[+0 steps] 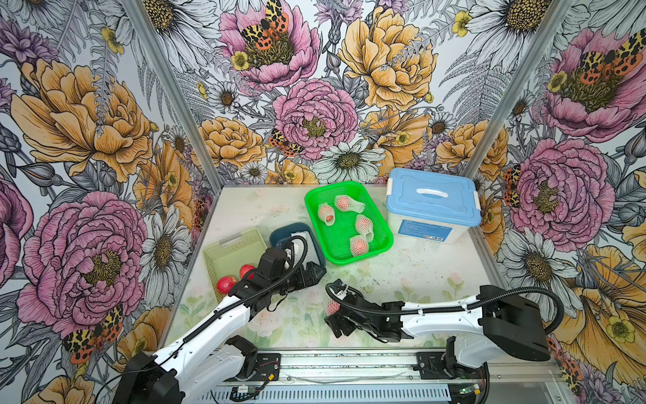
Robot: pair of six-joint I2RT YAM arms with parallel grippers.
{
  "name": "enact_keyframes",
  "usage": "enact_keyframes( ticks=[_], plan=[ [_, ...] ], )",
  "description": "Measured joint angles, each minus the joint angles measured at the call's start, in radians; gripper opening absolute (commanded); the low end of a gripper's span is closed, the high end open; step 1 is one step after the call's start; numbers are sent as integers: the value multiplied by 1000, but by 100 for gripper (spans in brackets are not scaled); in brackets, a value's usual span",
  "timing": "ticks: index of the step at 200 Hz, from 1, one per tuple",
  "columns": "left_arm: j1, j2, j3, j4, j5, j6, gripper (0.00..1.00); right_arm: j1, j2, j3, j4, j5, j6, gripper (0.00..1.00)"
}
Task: Remove foam nets from apples
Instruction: Remove the foam net from the apple.
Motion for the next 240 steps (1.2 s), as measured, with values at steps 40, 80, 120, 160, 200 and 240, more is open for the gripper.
enact_keyframes(
  ticks=[40,80,120,160,200,240],
  plan=[
    [1,-21,0,0,-1,0,99,-17,13,2,-27,-13,4,83],
    [1,-21,0,0,-3,0,99,-19,58,14,-34,-37,-2,82],
    [1,-8,0,0,-3,4,99,-19,74,27,-44,-61,-11,78],
    [1,5,1,0,-3,11,99,-19,74,25,-50,-68,-27,67],
    [1,26,7,0,-3,17,99,-19,47,-3,-49,-80,-63,58],
    [1,27,17,0,-3,19,99,-19,19,-35,-48,-94,-95,49]
  ],
)
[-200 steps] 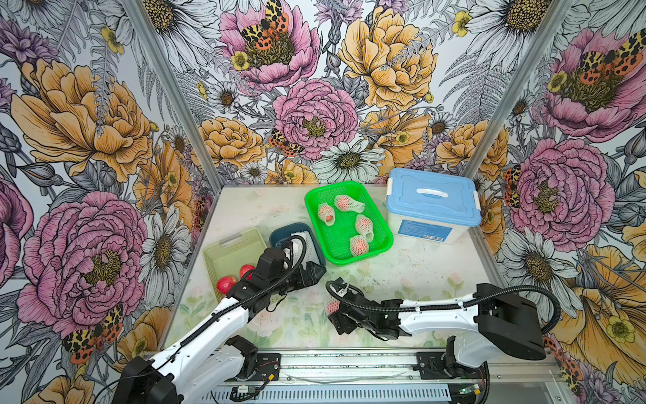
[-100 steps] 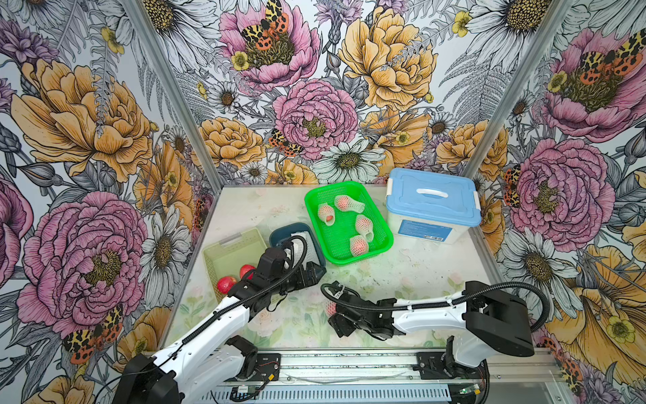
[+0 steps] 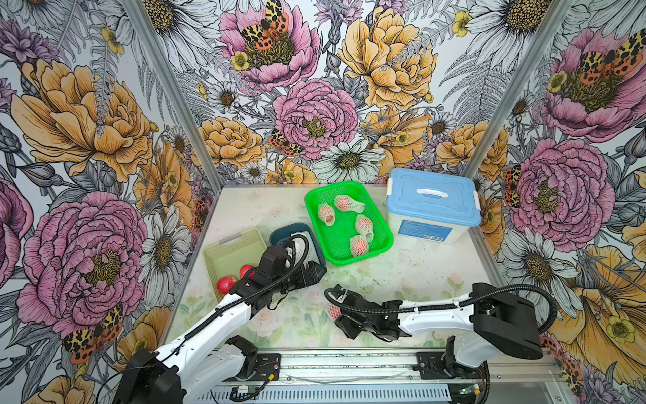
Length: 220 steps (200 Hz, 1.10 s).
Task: Remove foam nets from apples
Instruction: Remove the foam net from the apple.
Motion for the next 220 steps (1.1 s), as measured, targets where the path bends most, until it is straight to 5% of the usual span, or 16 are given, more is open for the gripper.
enact_keyframes(
  ticks=[86,116,155,220],
  plan=[
    [-3,29,0,1,16,6,98,0,-95,-117,74,-46,-58,39],
    [-14,47,0,11,58,14,83,-6,-130,-169,126,-56,-80,28],
    [-37,95,14,35,134,34,62,-23,-133,-192,182,-56,-97,28],
    [-117,197,42,45,194,63,54,-32,-181,-224,214,-54,-105,28]
  ],
)
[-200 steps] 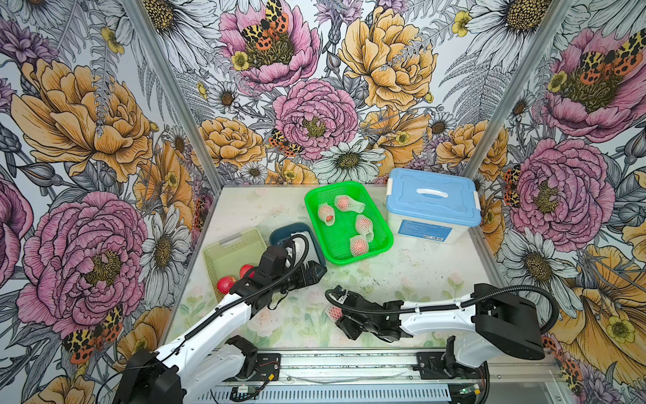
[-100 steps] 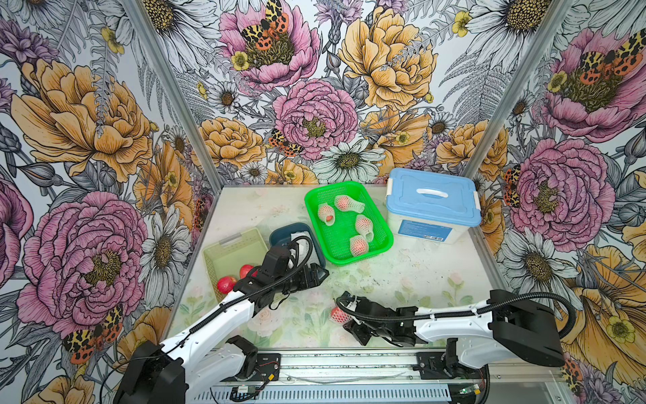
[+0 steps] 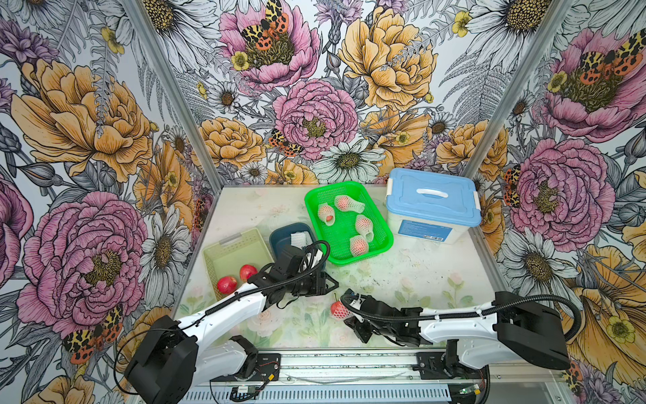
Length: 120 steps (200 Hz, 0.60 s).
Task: Remove foam nets from apples
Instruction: Remove the foam net from the apple.
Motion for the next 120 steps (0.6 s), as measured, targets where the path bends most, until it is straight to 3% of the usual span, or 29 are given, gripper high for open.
enact_keyframes(
  ticks=[120],
  plan=[
    [-67,65,52,0,23,30,39,-31,-94,-36,11,6,-22,27]
  ],
)
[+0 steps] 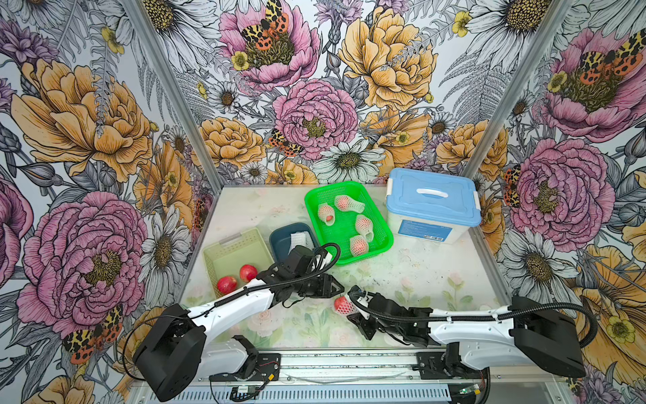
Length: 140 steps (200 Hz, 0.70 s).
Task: Remove foam nets from apples
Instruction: Remove the foam net from the apple.
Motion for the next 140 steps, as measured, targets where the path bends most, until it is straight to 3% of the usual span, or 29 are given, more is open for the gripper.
enact_keyframes(
  ticks=[53,120,140],
  plan=[
    [-9,26,8,0,3,15,27,0,-35,-1,0,8,-7,27],
    [-9,26,26,-3,6,28,0,-1,-40,-2,0,19,-7,27],
    [-9,26,30,-3,7,30,0,-1,-40,-2,0,19,-7,27]
  ],
)
